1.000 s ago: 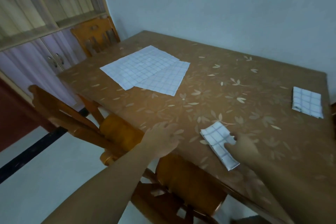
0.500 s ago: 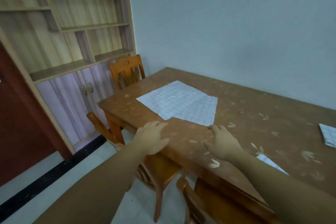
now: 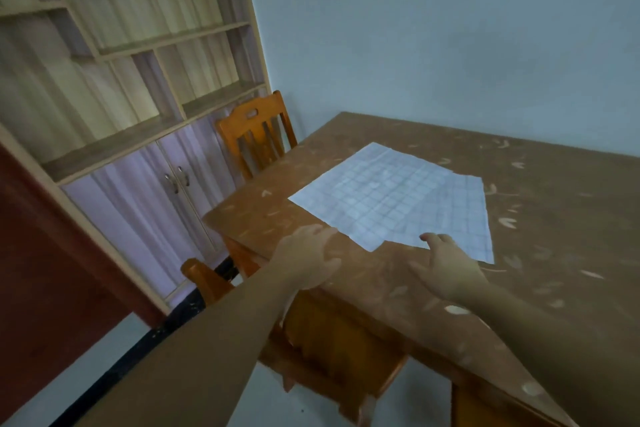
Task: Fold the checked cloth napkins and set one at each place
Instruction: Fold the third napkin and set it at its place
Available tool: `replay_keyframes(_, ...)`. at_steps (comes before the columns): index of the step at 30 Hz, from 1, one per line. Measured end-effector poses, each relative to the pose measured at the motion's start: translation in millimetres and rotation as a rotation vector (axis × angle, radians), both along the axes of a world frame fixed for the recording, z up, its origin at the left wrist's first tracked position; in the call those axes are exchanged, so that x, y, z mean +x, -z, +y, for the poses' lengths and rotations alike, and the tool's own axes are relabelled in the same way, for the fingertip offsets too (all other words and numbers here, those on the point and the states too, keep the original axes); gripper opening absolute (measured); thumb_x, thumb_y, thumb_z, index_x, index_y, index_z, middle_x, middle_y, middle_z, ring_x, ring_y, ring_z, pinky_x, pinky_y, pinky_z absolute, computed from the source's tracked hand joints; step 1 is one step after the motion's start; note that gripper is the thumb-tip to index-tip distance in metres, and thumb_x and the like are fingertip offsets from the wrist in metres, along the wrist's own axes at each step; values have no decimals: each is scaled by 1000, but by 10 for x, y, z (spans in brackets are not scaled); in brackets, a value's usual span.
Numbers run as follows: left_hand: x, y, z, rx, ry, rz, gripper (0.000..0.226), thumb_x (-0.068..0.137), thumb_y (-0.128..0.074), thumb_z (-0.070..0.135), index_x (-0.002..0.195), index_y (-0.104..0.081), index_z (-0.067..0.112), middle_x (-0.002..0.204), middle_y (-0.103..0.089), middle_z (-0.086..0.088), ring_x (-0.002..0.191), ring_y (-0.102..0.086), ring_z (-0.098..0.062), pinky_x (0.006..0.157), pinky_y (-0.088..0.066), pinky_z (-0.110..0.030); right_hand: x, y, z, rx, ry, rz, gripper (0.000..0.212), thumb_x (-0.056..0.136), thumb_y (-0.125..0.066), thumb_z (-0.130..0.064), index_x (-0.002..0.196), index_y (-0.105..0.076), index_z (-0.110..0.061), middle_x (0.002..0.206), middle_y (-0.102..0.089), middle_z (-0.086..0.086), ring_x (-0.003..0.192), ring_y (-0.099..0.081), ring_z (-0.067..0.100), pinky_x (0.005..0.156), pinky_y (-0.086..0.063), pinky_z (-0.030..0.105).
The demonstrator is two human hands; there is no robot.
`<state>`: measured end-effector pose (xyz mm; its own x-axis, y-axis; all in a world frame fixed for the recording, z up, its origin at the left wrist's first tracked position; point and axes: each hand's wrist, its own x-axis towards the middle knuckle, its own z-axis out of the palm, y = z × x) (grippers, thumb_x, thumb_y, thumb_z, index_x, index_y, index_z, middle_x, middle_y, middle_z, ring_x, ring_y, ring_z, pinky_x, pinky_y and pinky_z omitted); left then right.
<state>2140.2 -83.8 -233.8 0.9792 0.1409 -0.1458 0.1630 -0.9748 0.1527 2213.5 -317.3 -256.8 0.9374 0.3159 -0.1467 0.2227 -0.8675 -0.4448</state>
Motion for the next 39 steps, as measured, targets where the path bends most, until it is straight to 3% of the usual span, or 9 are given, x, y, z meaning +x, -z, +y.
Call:
replay_keyframes(11,1155,375,680,-91,120,68,64,94,-49,48,152,-26,31,159,-26,2,146,-23,-20,116,-22,-44,792,132,528,-79,178,66,66,90,-56,-46,144,-33,-15,148,-36,2,125,-49,23,101,-44,43)
replay_keyframes(20,1942,1061,1233,-89,365,238,64,97,-45,45,154,-21,29,162,-19,-3,149,-13,-22,119,-14,-44,1082,744,1396,-160,247,170,58,90,-51,-43,142,-37,-19,147,-40,1,127,-47,23,100,-42,40)
replay_keyframes(22,2043,1234,1354,-64,411,291,63,97,-44,47,154,-19,34,163,-12,-3,150,-5,-21,120,-8,-47,1116,921,1601,-194,198,174,61,92,-47,-52,146,-32,-28,152,-34,2,133,-40,24,106,-37,43)
replay_keyframes(25,2186,1440,1541,-4,433,312,63,98,-40,49,154,-13,36,164,-1,-4,150,7,-22,120,-1,-50,1158,1169,1887,-250,101,208,61,94,-36,-60,149,-18,-42,162,-7,5,148,-10,26,114,-21,49)
replay_keyframes(30,2332,1673,1780,20,327,353,73,95,-28,63,155,-1,32,163,14,-10,148,20,-29,118,8,-54,1157,1446,2139,-325,93,216,74,93,-30,-64,153,-6,-29,163,5,2,149,5,23,116,-8,52)
replay_keyframes(35,2277,1793,1805,15,341,296,82,93,-23,70,156,2,24,164,11,-3,148,18,-25,118,8,-55,1139,1509,2207,-326,148,155,80,93,-32,-62,154,-6,-19,163,-1,-2,149,1,19,118,-8,52)
replay_keyframes(39,2249,1775,1783,19,340,270,83,93,-24,68,156,-1,18,164,6,0,149,16,-24,119,6,-55,1138,1444,2213,-261,162,62,67,91,-42,-52,148,-27,-20,155,-28,-5,145,-17,13,115,-18,46)
